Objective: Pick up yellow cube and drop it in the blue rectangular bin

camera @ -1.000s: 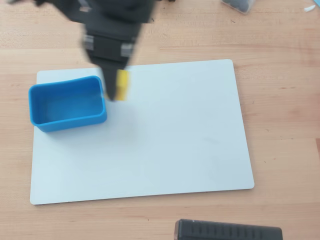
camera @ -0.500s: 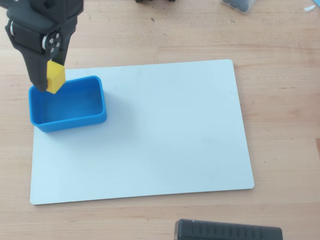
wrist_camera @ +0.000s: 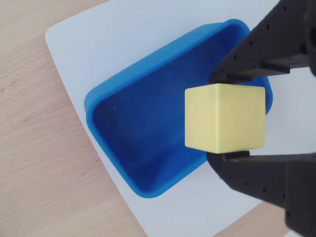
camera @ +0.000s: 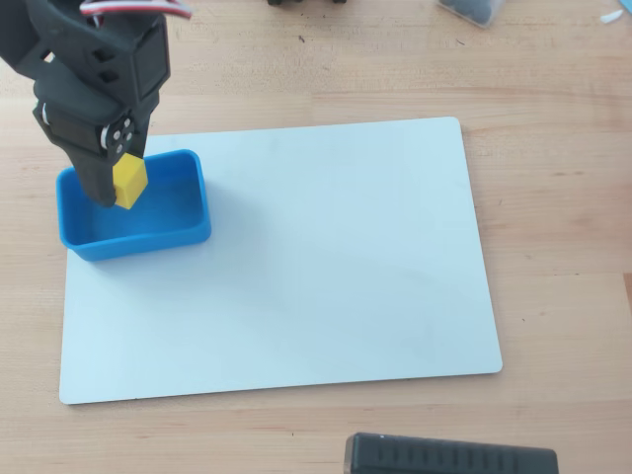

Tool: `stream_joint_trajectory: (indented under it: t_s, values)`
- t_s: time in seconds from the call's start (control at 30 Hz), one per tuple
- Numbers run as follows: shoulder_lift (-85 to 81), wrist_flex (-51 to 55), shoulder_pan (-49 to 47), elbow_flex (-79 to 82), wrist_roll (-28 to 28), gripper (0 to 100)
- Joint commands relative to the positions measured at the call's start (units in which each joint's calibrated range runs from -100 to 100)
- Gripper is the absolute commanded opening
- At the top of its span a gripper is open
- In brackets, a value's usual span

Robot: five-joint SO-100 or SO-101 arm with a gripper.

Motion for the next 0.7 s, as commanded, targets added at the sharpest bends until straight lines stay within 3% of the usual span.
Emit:
stream_joint_trajectory:
  t_s: [0.0,0.1,0.27,0.5,0.67]
  values:
    - [-0.2,-1.1,-0.8,-0.4,0.7,7]
    - [-0.3,-0.6,-1.0,-0.4,0.7,15]
    - [-1.1,-0.2,-1.5,-0.5,0.7,17]
    - [-9.8,3.6,-7.2,0.1,0.3,16]
    - [-17.2,7.2,-13.9,0.8,-0.8,10]
